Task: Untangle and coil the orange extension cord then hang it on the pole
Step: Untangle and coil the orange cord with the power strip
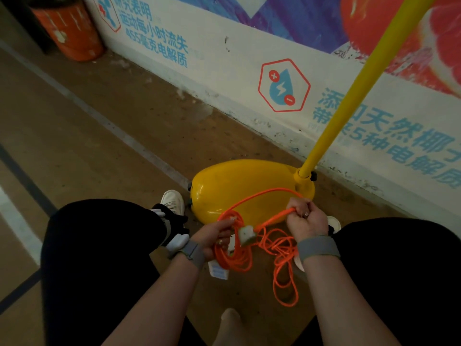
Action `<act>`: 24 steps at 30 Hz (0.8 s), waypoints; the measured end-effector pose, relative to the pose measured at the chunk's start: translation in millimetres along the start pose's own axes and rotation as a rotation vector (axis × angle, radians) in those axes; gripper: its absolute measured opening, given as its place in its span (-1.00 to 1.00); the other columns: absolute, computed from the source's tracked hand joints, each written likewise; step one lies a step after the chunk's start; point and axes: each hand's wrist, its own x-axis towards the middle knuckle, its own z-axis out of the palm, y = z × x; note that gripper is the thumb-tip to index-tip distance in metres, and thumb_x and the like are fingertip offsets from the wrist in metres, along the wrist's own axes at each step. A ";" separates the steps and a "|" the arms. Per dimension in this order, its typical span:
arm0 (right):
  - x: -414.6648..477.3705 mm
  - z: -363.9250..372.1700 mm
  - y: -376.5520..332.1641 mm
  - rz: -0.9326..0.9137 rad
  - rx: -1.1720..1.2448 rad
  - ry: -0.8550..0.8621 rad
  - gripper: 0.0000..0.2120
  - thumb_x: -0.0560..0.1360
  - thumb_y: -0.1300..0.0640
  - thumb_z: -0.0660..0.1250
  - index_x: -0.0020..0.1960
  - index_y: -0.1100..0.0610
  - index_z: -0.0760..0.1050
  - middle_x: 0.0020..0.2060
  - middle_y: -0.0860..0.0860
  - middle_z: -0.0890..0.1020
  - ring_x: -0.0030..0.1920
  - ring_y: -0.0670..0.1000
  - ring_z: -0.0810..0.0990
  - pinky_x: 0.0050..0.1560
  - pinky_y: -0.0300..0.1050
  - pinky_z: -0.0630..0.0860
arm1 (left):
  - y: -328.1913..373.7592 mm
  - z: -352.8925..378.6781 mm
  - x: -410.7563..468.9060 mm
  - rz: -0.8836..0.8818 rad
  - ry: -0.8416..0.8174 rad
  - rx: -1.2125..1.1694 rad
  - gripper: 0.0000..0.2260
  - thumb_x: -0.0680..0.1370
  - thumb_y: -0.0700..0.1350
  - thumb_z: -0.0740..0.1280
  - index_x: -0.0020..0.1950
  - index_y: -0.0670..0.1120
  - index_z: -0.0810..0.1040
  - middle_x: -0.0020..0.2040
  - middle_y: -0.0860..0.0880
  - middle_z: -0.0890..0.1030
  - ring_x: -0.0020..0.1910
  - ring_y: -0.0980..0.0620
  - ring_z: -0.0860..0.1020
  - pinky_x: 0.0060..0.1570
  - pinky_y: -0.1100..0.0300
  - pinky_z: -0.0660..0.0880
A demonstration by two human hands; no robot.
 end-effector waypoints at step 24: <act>-2.1 -5.3 -5.9 -0.344 -0.701 0.076 -0.64 0.62 0.04 0.12 -0.34 0.09 0.28 -0.62 -0.10 0.16 -0.64 -0.14 0.11 -0.64 -0.29 0.09 | 0.3 -4.9 8.5 0.012 0.102 0.054 -0.73 0.54 0.02 0.31 -0.29 -0.07 0.41 -0.53 0.06 0.32 -0.62 0.17 0.25 -0.54 0.32 0.27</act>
